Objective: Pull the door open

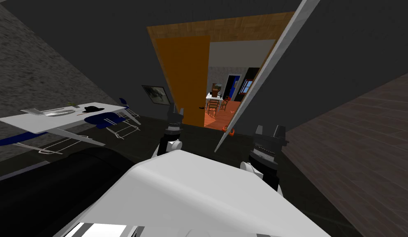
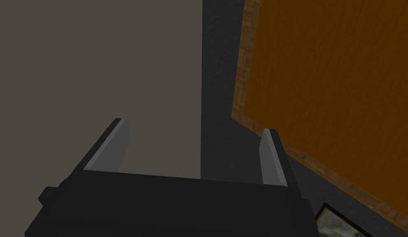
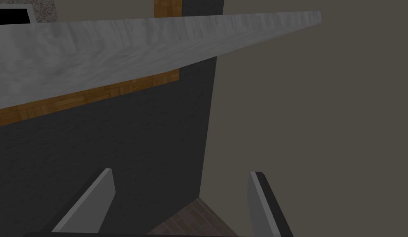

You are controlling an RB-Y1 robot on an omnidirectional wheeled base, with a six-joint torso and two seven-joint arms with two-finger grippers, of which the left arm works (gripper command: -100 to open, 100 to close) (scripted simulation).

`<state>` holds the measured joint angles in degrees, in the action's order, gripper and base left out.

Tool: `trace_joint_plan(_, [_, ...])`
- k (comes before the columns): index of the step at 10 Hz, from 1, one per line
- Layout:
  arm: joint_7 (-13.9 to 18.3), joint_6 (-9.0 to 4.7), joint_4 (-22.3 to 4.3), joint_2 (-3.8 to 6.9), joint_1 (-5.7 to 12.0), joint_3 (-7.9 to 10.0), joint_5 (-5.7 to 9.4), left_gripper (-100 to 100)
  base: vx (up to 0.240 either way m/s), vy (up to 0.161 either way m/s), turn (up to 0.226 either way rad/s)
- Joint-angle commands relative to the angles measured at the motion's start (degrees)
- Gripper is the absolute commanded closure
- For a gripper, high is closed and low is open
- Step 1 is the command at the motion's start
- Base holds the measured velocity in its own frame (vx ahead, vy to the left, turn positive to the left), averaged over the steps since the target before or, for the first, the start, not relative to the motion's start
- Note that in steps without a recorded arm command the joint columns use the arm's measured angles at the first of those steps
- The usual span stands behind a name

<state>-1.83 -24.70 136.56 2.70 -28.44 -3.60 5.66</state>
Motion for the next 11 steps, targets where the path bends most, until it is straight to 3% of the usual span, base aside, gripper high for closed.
trace_joint_plan(1, [-0.27, -0.41, -1.91, 0.29, 0.65, -0.51, 0.56, -100, 0.001, 0.057, 0.050])
trace_joint_plan(11, [-2.13, -3.22, -14.73, 1.94, 5.05, -4.00, 4.37, -100, 0.124, 0.050, 0.000])
